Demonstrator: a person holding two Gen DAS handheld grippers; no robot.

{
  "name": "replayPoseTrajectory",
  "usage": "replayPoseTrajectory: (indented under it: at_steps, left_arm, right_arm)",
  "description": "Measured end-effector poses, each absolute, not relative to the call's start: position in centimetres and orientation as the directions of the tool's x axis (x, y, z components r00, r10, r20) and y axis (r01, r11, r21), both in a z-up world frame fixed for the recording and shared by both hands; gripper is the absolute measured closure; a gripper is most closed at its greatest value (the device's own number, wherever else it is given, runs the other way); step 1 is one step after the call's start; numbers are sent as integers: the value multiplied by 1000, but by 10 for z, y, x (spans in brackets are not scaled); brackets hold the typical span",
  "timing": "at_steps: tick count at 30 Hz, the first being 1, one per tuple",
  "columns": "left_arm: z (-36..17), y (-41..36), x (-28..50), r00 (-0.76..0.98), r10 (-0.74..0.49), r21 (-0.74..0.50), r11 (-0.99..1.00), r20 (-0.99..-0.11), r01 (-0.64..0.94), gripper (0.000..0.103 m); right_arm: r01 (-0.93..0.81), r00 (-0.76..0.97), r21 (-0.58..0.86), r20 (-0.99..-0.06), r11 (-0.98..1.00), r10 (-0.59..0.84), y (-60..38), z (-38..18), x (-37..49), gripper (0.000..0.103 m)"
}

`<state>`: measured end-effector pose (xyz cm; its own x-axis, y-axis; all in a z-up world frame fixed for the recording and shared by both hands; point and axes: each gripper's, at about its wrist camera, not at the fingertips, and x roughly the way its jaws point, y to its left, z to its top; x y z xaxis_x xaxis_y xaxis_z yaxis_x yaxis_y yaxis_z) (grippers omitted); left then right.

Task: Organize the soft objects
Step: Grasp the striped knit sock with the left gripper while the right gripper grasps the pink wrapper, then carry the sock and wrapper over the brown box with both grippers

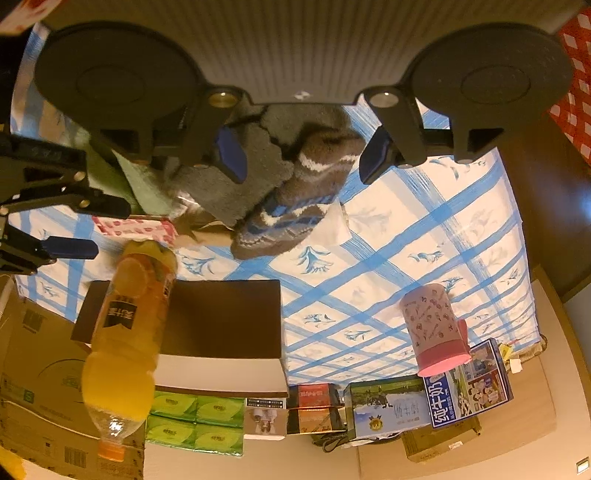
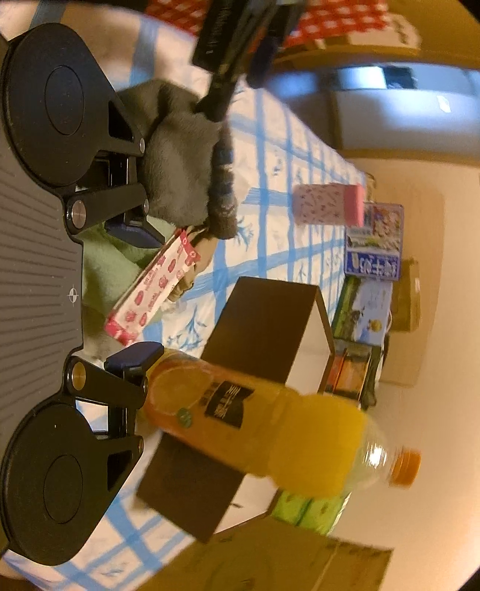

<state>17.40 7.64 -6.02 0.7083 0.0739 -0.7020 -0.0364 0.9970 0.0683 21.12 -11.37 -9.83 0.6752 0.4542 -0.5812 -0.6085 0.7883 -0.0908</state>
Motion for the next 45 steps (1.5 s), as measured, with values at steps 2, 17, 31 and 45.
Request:
replayPoseTrajectory:
  at_steps: [2,17,31,45]
  left_arm:
    - [-64,78,179,705,71,69,997,-706,-32,38]
    - [-75,85,199,695,64,83,997,-716,-6,52]
    - [-92,82,224,668,-3,74,994,-744,86,93]
    - [-33,96,194,753,-76,-41,997,-654,64,94]
  right_arm:
    - [-629,676,-146,-588,763,445,-106,-106,214,49]
    - [-637,642,-71,-600,767,477,-110,-116,229,92]
    - [-444,629,357,-530,822,569,-181,-81,241,92]
    - [-366,624,577,-430,730,653,-230,-59,231,92]
